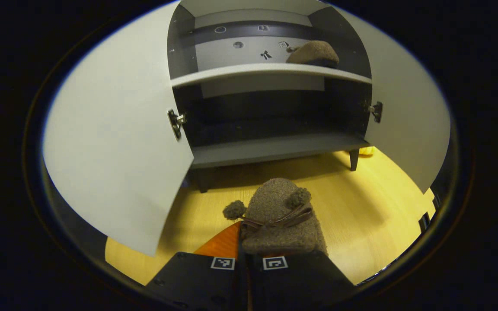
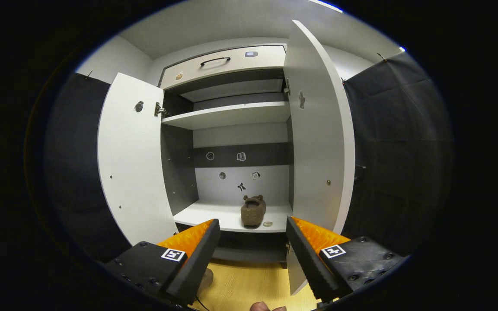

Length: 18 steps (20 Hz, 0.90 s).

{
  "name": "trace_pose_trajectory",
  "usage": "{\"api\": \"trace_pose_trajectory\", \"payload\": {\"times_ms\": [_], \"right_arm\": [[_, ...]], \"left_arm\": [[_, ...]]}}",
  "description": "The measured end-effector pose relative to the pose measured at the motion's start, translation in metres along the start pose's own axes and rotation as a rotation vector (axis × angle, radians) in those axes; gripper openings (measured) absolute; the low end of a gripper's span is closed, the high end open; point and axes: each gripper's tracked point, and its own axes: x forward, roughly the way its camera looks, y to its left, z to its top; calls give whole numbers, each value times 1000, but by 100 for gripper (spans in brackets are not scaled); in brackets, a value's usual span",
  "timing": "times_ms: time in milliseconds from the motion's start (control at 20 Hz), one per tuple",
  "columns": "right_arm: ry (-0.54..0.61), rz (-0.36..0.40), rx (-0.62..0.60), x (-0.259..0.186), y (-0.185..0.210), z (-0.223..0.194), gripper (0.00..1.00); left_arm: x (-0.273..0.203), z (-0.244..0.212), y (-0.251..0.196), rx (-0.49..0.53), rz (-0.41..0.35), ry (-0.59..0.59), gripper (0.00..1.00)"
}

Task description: Grab one shoe with the right hand and put it into the shoe cabinet, grab the other shoe with the left hand and put it into the shoe cabinet; then close the right door with the right hand and the left door with the left hand.

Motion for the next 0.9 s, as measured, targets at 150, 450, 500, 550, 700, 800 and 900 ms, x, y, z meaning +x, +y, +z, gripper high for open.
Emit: {"api": "trace_pose_trajectory", "payload": {"times_ms": [150,450,500,550,700,800,900], "right_arm": [[8,8,3,-6,-5,-3,98],[22,9,14,-23,-23,-13,98],[17,3,11,-25,-27,-13,98],[12,-4,9,-28,-32,-14,98],[22,-23,0,-38,-43,-24,98],[30,-46,2,-44,-54,-28,98],[24,-81,-3,-48,-70,-29,98]], "left_arm": [[-39,64,5,-21,25,-38,9],[-86,208,9,-73,12,-125,9],[-89,235,13,-68,14,-145,9],[-88,257,13,-73,13,-156,9],[-73,310,19,-89,27,-183,9],[-55,340,22,-95,42,-191,9],[-29,361,21,-89,46,-171,9]]}}
